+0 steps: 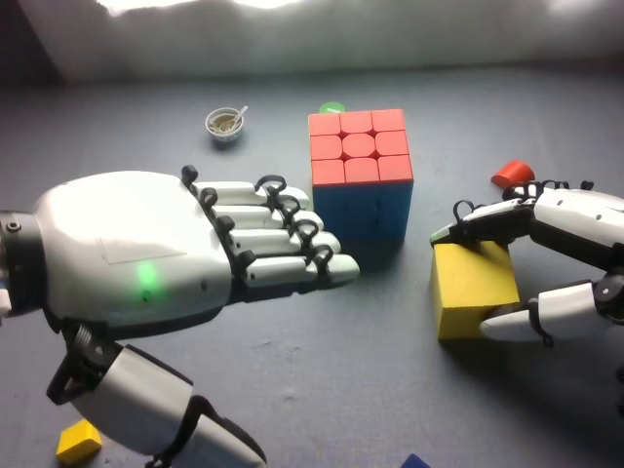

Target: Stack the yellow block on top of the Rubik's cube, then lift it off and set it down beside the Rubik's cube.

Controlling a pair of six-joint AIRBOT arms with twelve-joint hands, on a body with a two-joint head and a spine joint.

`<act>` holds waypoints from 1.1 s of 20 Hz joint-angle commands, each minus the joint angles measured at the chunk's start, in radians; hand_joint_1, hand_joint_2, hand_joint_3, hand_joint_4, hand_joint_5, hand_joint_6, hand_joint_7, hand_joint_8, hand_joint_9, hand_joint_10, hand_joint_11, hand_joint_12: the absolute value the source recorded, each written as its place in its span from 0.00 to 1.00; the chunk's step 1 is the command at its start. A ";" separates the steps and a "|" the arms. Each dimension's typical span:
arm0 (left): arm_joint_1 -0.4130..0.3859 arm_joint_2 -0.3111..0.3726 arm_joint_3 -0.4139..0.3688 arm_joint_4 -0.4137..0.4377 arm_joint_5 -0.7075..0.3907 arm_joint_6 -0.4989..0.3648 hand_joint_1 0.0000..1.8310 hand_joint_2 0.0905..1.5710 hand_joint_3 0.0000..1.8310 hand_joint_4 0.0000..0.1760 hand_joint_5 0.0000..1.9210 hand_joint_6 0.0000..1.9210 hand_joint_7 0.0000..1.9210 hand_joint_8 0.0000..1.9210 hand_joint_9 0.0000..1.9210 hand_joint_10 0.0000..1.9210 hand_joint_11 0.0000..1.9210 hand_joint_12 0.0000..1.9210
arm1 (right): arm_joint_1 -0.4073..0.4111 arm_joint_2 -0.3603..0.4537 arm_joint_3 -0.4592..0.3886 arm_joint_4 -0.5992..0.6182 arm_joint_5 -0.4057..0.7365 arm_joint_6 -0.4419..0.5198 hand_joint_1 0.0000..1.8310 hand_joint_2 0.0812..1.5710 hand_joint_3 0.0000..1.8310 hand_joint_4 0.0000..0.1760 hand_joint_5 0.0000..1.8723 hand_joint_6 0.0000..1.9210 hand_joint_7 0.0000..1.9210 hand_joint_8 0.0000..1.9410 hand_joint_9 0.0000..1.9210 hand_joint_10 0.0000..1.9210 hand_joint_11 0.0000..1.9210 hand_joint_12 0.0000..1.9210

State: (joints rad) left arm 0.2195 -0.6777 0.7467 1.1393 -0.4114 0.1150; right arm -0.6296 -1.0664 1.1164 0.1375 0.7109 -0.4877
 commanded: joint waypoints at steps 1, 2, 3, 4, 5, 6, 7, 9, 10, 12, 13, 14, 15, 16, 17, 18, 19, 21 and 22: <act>-0.005 0.006 -0.005 -0.037 -0.053 0.001 0.00 0.58 0.00 0.00 0.03 0.00 0.06 0.00 0.05 0.00 0.03 0.02 | -0.007 0.006 0.008 0.005 0.095 0.003 0.56 0.65 0.00 0.00 0.30 0.13 0.34 0.05 0.25 0.20 0.01 0.75; -0.005 0.006 -0.005 -0.037 -0.053 0.001 0.00 0.58 0.00 0.00 0.03 0.00 0.06 0.00 0.05 0.00 0.03 0.02 | -0.008 0.007 0.009 0.005 0.095 0.003 0.56 0.65 0.00 0.00 0.30 0.13 0.34 0.05 0.25 0.20 0.01 0.75; -0.005 0.005 -0.006 -0.037 -0.053 0.004 0.00 0.58 0.00 0.00 0.04 0.00 0.07 0.00 0.06 0.00 0.03 0.02 | -0.011 0.007 0.011 0.005 0.095 0.003 0.53 0.65 0.00 0.00 0.26 0.04 0.28 0.00 0.22 0.11 0.00 0.67; -0.004 0.004 -0.006 -0.037 -0.053 0.004 0.00 0.58 0.00 0.00 0.04 0.00 0.07 0.00 0.06 0.00 0.03 0.02 | -0.011 0.007 0.013 0.005 0.095 0.003 0.51 0.66 0.00 0.00 0.22 0.01 0.23 0.00 0.18 0.08 0.00 0.60; -0.003 0.004 -0.007 -0.037 -0.053 0.005 0.00 0.58 0.00 0.00 0.04 0.00 0.07 0.00 0.06 0.00 0.03 0.02 | -0.013 0.007 0.015 0.005 0.095 0.003 0.49 0.66 0.00 0.00 0.19 0.00 0.20 0.00 0.16 0.06 0.00 0.56; -0.003 0.003 -0.009 -0.037 -0.053 0.005 0.00 0.58 0.00 0.00 0.03 0.00 0.06 0.00 0.05 0.00 0.03 0.02 | -0.014 0.007 0.016 0.005 0.095 0.003 0.49 0.65 0.00 0.00 0.17 0.00 0.18 0.00 0.14 0.04 0.00 0.51; -0.003 0.002 -0.010 -0.037 -0.055 0.005 0.00 0.57 0.00 0.00 0.03 0.00 0.06 0.00 0.06 0.00 0.03 0.02 | -0.015 0.007 0.016 0.004 0.095 0.003 0.49 0.64 0.00 0.00 0.16 0.00 0.16 0.00 0.13 0.03 0.00 0.49; -0.003 -0.003 -0.014 -0.042 -0.050 0.005 0.00 0.57 0.00 0.00 0.02 0.00 0.06 0.00 0.05 0.00 0.02 0.02 | -0.015 0.007 0.016 0.000 0.095 0.003 0.41 0.65 0.00 0.00 0.06 0.00 0.08 0.00 0.07 0.00 0.00 0.28; -0.003 -0.004 -0.018 -0.045 -0.046 0.005 0.00 0.57 0.00 0.00 0.03 0.00 0.06 0.00 0.05 0.00 0.02 0.02 | -0.015 0.007 0.016 -0.002 0.095 0.003 0.36 0.63 0.00 0.00 0.02 0.00 0.05 0.00 0.04 0.00 0.00 0.17; -0.004 -0.005 -0.026 -0.050 -0.037 0.005 0.00 0.58 0.00 0.00 0.05 0.00 0.08 0.00 0.07 0.00 0.04 0.03 | -0.013 0.009 0.016 -0.009 0.095 0.008 0.31 0.59 0.00 0.00 0.00 0.00 0.02 0.00 0.01 0.00 0.00 0.05; -0.005 -0.007 -0.028 -0.050 -0.035 0.005 0.00 0.57 0.00 0.00 0.05 0.00 0.08 0.00 0.07 0.00 0.03 0.03 | -0.013 0.011 0.016 -0.012 0.095 0.012 0.28 0.59 0.00 0.00 0.00 0.00 0.00 0.00 0.00 0.00 0.00 0.01; -0.007 -0.009 -0.028 -0.050 -0.035 0.005 0.00 0.57 0.00 0.00 0.04 0.00 0.07 0.00 0.07 0.00 0.03 0.03 | -0.013 0.014 0.016 -0.016 0.095 0.015 0.29 0.59 0.00 0.00 0.00 0.00 0.00 0.00 0.00 0.00 0.00 0.00; -0.008 -0.010 -0.028 -0.050 -0.035 0.005 0.00 0.58 0.00 0.00 0.04 0.00 0.07 0.00 0.07 0.00 0.03 0.03 | -0.012 0.017 0.015 -0.021 0.095 0.022 0.30 0.57 0.00 0.00 0.00 0.00 0.00 0.00 0.00 0.00 0.00 0.00; -0.008 -0.010 -0.027 -0.050 -0.036 0.005 0.00 0.57 0.00 0.00 0.04 0.00 0.07 0.00 0.06 0.00 0.03 0.03 | -0.008 0.021 0.015 -0.031 0.095 0.038 0.29 0.55 0.00 0.00 0.00 0.00 0.00 0.00 0.00 0.00 0.00 0.00; -0.008 -0.010 -0.026 -0.050 -0.038 0.005 0.00 0.58 0.00 0.00 0.03 0.00 0.07 0.00 0.06 0.00 0.03 0.03 | 0.001 0.029 0.015 -0.043 0.095 0.065 0.30 0.55 0.00 0.00 0.00 0.00 0.00 0.00 0.00 0.00 0.00 0.00; -0.009 -0.010 -0.023 -0.050 -0.042 0.005 0.00 0.58 0.00 0.00 0.04 0.00 0.07 0.00 0.06 0.00 0.03 0.03 | 0.014 0.040 0.015 -0.048 0.095 0.092 0.27 0.54 0.00 0.00 0.00 0.00 0.00 0.00 0.00 0.00 0.00 0.00; -0.009 -0.010 -0.020 -0.050 -0.046 0.005 0.00 0.58 0.00 0.00 0.04 0.00 0.07 0.00 0.06 0.00 0.03 0.03 | 0.029 0.058 0.015 -0.048 0.096 0.130 0.25 0.54 0.00 0.00 0.00 0.00 0.00 0.00 0.00 0.00 0.00 0.00; -0.009 -0.010 -0.018 -0.050 -0.049 0.005 0.00 0.58 0.00 0.00 0.03 0.00 0.06 0.00 0.05 0.00 0.02 0.03 | 0.047 0.087 0.014 -0.048 0.096 0.163 0.25 0.52 0.00 0.00 0.00 0.00 0.00 0.00 0.00 0.00 0.00 0.00; -0.009 -0.010 -0.017 -0.050 -0.050 0.005 0.00 0.58 0.00 0.00 0.03 0.00 0.06 0.00 0.05 0.00 0.02 0.03 | 0.064 0.116 0.014 -0.052 0.095 0.179 0.27 0.51 0.00 0.00 0.00 0.00 0.00 0.00 0.00 0.00 0.00 0.00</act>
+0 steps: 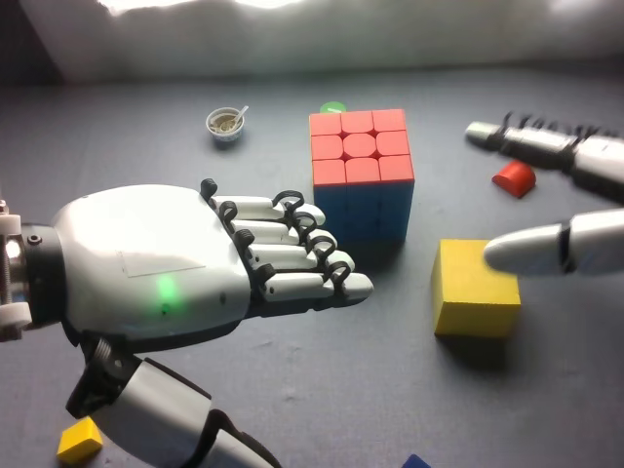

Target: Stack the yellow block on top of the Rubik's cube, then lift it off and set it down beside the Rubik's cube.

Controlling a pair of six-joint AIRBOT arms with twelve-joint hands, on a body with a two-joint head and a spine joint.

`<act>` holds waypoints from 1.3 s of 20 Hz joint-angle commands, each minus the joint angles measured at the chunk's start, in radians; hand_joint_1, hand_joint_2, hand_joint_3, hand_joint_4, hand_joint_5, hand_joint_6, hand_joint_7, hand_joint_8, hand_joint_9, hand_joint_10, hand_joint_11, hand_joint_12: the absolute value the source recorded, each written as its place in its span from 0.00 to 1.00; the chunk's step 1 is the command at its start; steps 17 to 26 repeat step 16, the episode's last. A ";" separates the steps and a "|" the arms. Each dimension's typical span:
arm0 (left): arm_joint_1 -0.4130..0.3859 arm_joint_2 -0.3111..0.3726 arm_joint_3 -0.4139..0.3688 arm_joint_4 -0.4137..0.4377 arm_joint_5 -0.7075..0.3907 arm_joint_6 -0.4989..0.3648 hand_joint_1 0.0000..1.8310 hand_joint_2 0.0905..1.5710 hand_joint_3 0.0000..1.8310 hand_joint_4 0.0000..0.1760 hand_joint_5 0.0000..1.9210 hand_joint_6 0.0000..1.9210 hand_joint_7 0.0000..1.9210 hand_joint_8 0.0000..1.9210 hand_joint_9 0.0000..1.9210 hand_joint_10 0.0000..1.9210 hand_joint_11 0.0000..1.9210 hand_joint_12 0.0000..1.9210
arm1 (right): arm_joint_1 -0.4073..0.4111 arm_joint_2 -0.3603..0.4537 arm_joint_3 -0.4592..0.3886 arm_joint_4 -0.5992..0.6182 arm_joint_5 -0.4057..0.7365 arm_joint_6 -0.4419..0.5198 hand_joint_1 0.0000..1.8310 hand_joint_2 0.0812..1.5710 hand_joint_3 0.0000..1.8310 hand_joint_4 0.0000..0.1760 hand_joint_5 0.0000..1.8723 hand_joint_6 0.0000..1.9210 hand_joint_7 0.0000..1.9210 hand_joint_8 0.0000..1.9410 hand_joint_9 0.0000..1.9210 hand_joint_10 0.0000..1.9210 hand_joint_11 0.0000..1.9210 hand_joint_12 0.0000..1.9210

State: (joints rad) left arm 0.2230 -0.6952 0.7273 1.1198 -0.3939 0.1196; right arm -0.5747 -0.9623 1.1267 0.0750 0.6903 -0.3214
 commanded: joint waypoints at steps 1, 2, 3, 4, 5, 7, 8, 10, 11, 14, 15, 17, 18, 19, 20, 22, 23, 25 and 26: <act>-0.013 0.007 0.002 -0.031 -0.068 0.000 0.00 0.58 0.00 0.00 0.02 0.00 0.05 0.00 0.04 0.00 0.01 0.03 | 0.024 0.035 0.004 -0.003 0.114 0.016 0.25 0.50 0.00 0.00 0.00 0.00 0.00 0.00 0.00 0.00 0.00 0.00; -0.013 0.006 0.001 -0.031 -0.067 0.000 0.00 0.58 0.00 0.00 0.03 0.00 0.05 0.00 0.04 0.00 0.01 0.03 | 0.042 0.057 0.004 -0.033 0.105 0.023 0.23 0.50 0.00 0.00 0.00 0.00 0.00 0.00 0.00 0.00 0.00 0.00; -0.013 0.006 0.000 -0.031 -0.065 0.000 0.00 0.58 0.00 0.00 0.03 0.00 0.06 0.00 0.05 0.00 0.02 0.03 | 0.076 0.079 0.003 -0.102 0.068 0.030 0.23 0.49 0.00 0.00 0.00 0.00 0.00 0.00 0.00 0.00 0.00 0.00; -0.012 0.006 0.000 -0.031 -0.065 0.000 0.00 0.58 0.00 0.00 0.03 0.00 0.06 0.00 0.05 0.00 0.02 0.04 | 0.103 0.097 -0.002 -0.142 0.030 0.031 0.22 0.49 0.00 0.00 0.00 0.00 0.00 0.00 0.00 0.00 0.00 0.00; -0.012 0.006 0.000 -0.031 -0.065 0.000 0.00 0.58 0.00 0.00 0.02 0.00 0.05 0.00 0.04 0.00 0.01 0.03 | 0.139 0.133 -0.020 -0.166 -0.024 0.033 0.27 0.48 0.00 0.00 0.00 0.00 0.00 0.00 0.00 0.00 0.00 0.00; -0.013 0.005 0.001 -0.036 -0.065 0.000 0.00 0.58 0.00 0.00 0.03 0.00 0.05 0.00 0.04 0.00 0.01 0.04 | 0.178 0.203 -0.057 -0.232 -0.089 0.041 0.24 0.48 0.00 0.00 0.00 0.00 0.00 0.00 0.00 0.00 0.00 0.00; -0.014 0.005 0.001 -0.036 -0.066 0.000 0.00 0.58 0.00 0.00 0.04 0.01 0.06 0.01 0.05 0.01 0.02 0.04 | 0.200 0.235 -0.076 -0.267 -0.134 0.041 0.22 0.48 0.00 0.00 0.00 0.00 0.00 0.00 0.00 0.00 0.00 0.00; -0.015 0.005 0.003 -0.036 -0.070 0.000 0.00 0.57 0.00 0.00 0.03 0.00 0.06 0.00 0.05 0.00 0.02 0.04 | 0.252 0.284 -0.112 -0.273 -0.300 0.041 0.23 0.48 0.00 0.00 0.00 0.00 0.00 0.00 0.00 0.00 0.00 0.00; -0.015 0.006 0.003 -0.036 -0.074 0.000 0.00 0.58 0.00 0.00 0.04 0.00 0.06 0.00 0.05 0.00 0.02 0.04 | 0.268 0.301 -0.125 -0.273 -0.350 0.041 0.22 0.49 0.00 0.00 0.00 0.00 0.00 0.00 0.00 0.00 0.00 0.00; -0.015 0.006 0.003 -0.036 -0.079 0.000 0.00 0.59 0.00 0.00 0.02 0.00 0.05 0.00 0.04 0.00 0.01 0.04 | 0.270 0.341 -0.168 -0.320 -0.367 0.040 0.23 0.49 0.00 0.00 0.00 0.00 0.00 0.00 0.00 0.00 0.00 0.00; -0.015 0.006 0.003 -0.036 -0.080 0.000 0.00 0.59 0.00 0.00 0.02 0.00 0.05 0.00 0.04 0.00 0.01 0.04 | 0.272 0.342 -0.178 -0.349 -0.365 0.036 0.23 0.49 0.00 0.00 0.00 0.00 0.00 0.00 0.00 0.00 0.00 0.00; -0.015 0.006 0.002 -0.033 -0.081 0.001 0.00 0.59 0.00 0.00 0.02 0.00 0.05 0.00 0.04 0.00 0.01 0.04 | 0.273 0.342 -0.186 -0.367 -0.365 0.024 0.23 0.49 0.00 0.00 0.00 0.00 0.00 0.00 0.00 0.00 0.00 0.00; -0.015 0.006 0.002 -0.033 -0.081 0.001 0.00 0.59 0.00 0.00 0.02 0.00 0.05 0.00 0.04 0.00 0.01 0.04 | 0.273 0.342 -0.186 -0.367 -0.365 0.024 0.23 0.49 0.00 0.00 0.00 0.00 0.00 0.00 0.00 0.00 0.00 0.00; -0.015 0.006 0.002 -0.033 -0.081 0.001 0.00 0.59 0.00 0.00 0.02 0.00 0.05 0.00 0.04 0.00 0.01 0.04 | 0.273 0.342 -0.186 -0.367 -0.365 0.024 0.23 0.49 0.00 0.00 0.00 0.00 0.00 0.00 0.00 0.00 0.00 0.00; -0.015 0.006 0.002 -0.033 -0.081 0.001 0.00 0.59 0.00 0.00 0.02 0.00 0.05 0.00 0.04 0.00 0.01 0.04 | 0.273 0.342 -0.186 -0.367 -0.365 0.024 0.23 0.49 0.00 0.00 0.00 0.00 0.00 0.00 0.00 0.00 0.00 0.00; -0.015 0.006 0.002 -0.033 -0.081 0.001 0.00 0.59 0.00 0.00 0.02 0.00 0.05 0.00 0.04 0.00 0.01 0.04 | 0.273 0.342 -0.186 -0.367 -0.365 0.024 0.23 0.49 0.00 0.00 0.00 0.00 0.00 0.00 0.00 0.00 0.00 0.00; -0.015 0.006 0.002 -0.033 -0.081 0.001 0.00 0.59 0.00 0.00 0.02 0.00 0.05 0.00 0.04 0.00 0.01 0.04 | 0.273 0.342 -0.186 -0.367 -0.365 0.024 0.23 0.49 0.00 0.00 0.00 0.00 0.00 0.00 0.00 0.00 0.00 0.00; -0.015 0.006 0.002 -0.033 -0.081 0.001 0.00 0.59 0.00 0.00 0.02 0.00 0.05 0.00 0.04 0.00 0.01 0.04 | 0.273 0.342 -0.186 -0.367 -0.365 0.024 0.23 0.49 0.00 0.00 0.00 0.00 0.00 0.00 0.00 0.00 0.00 0.00; -0.015 0.006 0.002 -0.033 -0.081 0.001 0.00 0.59 0.00 0.00 0.02 0.00 0.05 0.00 0.04 0.00 0.01 0.04 | 0.273 0.342 -0.186 -0.367 -0.365 0.024 0.23 0.49 0.00 0.00 0.00 0.00 0.00 0.00 0.00 0.00 0.00 0.00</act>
